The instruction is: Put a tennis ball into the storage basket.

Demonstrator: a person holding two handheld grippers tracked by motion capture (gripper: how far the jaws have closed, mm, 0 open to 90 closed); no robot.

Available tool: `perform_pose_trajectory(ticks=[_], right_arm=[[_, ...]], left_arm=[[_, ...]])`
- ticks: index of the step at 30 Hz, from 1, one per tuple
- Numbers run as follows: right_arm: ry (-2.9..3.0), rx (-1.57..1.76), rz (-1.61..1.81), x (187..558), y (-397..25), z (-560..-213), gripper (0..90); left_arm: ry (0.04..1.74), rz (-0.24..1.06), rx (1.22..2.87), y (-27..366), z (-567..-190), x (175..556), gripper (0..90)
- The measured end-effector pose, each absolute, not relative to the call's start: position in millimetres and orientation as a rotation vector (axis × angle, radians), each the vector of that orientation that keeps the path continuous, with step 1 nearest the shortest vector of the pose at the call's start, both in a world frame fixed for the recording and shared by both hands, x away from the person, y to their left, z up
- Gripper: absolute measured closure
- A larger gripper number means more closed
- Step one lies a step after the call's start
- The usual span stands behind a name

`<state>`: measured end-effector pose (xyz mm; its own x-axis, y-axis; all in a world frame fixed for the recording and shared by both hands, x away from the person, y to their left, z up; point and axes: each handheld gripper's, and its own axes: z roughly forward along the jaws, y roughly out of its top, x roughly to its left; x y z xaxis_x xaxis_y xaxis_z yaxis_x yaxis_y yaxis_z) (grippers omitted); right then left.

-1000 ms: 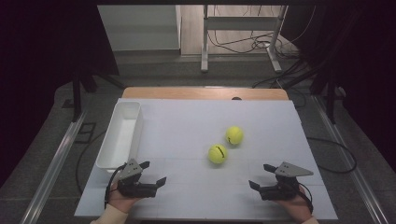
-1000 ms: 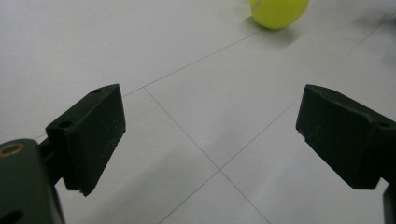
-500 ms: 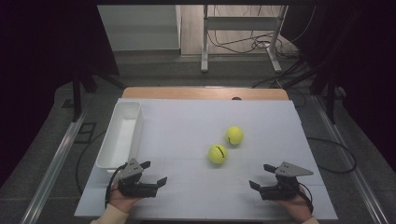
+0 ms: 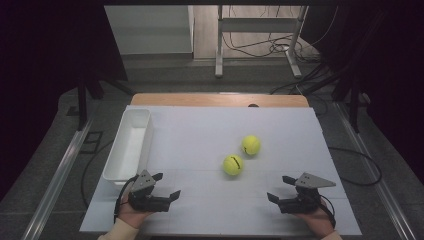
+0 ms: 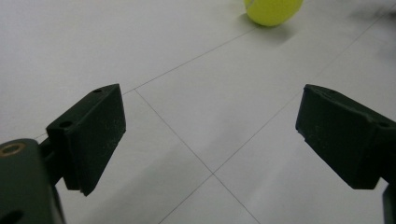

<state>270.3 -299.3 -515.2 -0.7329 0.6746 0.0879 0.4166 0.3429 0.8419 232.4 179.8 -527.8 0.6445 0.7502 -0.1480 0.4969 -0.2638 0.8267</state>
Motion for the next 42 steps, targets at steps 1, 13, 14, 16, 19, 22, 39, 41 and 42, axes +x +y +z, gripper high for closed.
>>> perform_pose_trajectory(ticks=[1, 13, 14, 16, 19, 22, 39, 41, 42], right_arm=[[2.336, 0.975, 1.333, 269.9, -299.0, -515.0, 11.2], [2.341, 0.961, 1.326, 267.2, -293.2, -514.4, 11.5], [2.340, 0.961, 1.325, 266.6, -293.6, -514.3, 11.5], [2.337, 0.959, 1.315, 265.3, -295.0, -513.6, 11.6], [2.335, 0.965, 1.316, 266.3, -295.0, -514.3, 11.6], [2.339, 0.960, 1.317, 266.4, -294.6, -514.6, 11.6], [2.345, 0.944, 1.307, 266.3, -293.5, -514.9, 11.8], [2.348, 0.945, 1.305, 266.5, -293.2, -515.2, 11.7], [2.348, 0.944, 1.305, 266.5, -293.1, -515.2, 11.8]], left_arm=[[0.979, 0.341, 1.928, 179.0, -527.4, 231.6, 9.4], [0.957, 0.342, 1.938, 172.0, -516.5, 237.5, 9.4], [0.953, 0.346, 1.942, 170.4, -515.5, 238.1, 9.5], [0.944, 0.355, 1.949, 165.9, -512.9, 239.3, 9.5], [0.939, 0.348, 1.958, 162.0, -511.0, 241.8, 9.5], [0.939, 0.339, 1.956, 159.2, -509.0, 244.2, 9.5], [0.903, 0.300, 1.966, 147.0, -498.8, 252.8, 9.5], [0.904, 0.296, 1.962, 146.6, -498.1, 253.8, 9.5], [0.905, 0.294, 1.962, 146.3, -497.9, 254.5, 9.5]])
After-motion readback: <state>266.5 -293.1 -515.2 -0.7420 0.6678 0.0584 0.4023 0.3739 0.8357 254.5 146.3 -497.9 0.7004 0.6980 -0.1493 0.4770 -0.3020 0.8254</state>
